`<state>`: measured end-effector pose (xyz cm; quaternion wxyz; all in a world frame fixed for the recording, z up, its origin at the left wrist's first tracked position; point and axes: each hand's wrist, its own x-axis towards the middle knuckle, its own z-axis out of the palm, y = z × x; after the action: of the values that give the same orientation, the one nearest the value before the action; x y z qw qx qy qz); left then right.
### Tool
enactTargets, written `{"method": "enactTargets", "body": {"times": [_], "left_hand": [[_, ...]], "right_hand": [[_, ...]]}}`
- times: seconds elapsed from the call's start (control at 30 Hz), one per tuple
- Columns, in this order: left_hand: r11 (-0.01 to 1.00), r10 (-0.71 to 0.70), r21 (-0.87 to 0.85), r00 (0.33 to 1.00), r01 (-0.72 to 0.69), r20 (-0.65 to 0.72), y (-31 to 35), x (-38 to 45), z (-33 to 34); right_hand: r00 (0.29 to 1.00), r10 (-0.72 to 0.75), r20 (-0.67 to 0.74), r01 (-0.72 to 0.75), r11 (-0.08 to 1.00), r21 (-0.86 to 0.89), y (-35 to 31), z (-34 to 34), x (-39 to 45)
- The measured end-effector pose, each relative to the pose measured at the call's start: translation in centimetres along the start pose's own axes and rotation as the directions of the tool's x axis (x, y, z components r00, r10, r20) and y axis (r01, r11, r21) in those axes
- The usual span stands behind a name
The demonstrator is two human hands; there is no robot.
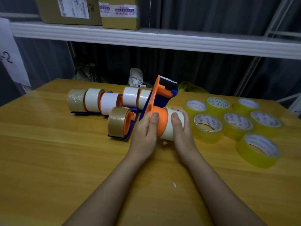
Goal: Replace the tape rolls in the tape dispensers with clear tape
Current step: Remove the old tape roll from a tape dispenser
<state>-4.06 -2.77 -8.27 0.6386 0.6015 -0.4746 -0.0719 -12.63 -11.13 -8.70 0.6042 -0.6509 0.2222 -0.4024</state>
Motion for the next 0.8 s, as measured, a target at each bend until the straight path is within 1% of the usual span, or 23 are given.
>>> {"method": "enactTargets", "body": {"times": [0.23, 0.33, 0.5, 0.57, 0.63, 0.67, 0.73, 0.8], "left_hand": [[1.000, 0.006, 0.027, 1.000, -0.005, -0.021, 0.3, 0.0, 0.0], [0.998, 0.037, 0.045, 0.999, -0.036, -0.029, 0.2, 0.0, 0.0], [0.996, 0.074, 0.050, 0.996, -0.072, -0.042, 0.1, 0.0, 0.0], [0.997, 0.069, 0.044, 0.996, -0.067, -0.048, 0.2, 0.0, 0.0], [0.997, 0.071, 0.015, 0.990, -0.069, -0.120, 0.3, 0.2, -0.3], [0.998, 0.068, 0.010, 0.984, -0.067, -0.166, 0.4, 0.4, -0.6], [0.999, 0.047, -0.009, 0.980, -0.049, -0.192, 0.5, 0.7, -1.0], [0.999, 0.028, -0.029, 0.986, -0.033, -0.162, 0.4, 0.8, -1.1]], "right_hand": [[0.995, 0.104, -0.006, -0.104, 0.995, -0.009, 0.0, -0.1, 0.3], [0.991, 0.134, -0.006, -0.134, 0.991, 0.018, -0.1, 0.0, 0.3], [0.992, 0.122, -0.011, -0.121, 0.991, 0.063, 0.2, -0.1, 0.4], [0.986, 0.162, -0.021, -0.159, 0.982, 0.105, 0.5, -0.1, 0.7], [0.962, 0.260, -0.087, -0.236, 0.946, 0.221, 0.4, -0.4, 1.0], [0.951, 0.282, -0.129, -0.247, 0.941, 0.232, 0.3, -0.8, 1.1], [0.969, 0.162, -0.185, -0.153, 0.986, 0.062, -0.2, -1.5, 0.9], [0.978, 0.016, -0.208, -0.036, 0.995, -0.093, -0.4, -1.8, 0.5]]}}
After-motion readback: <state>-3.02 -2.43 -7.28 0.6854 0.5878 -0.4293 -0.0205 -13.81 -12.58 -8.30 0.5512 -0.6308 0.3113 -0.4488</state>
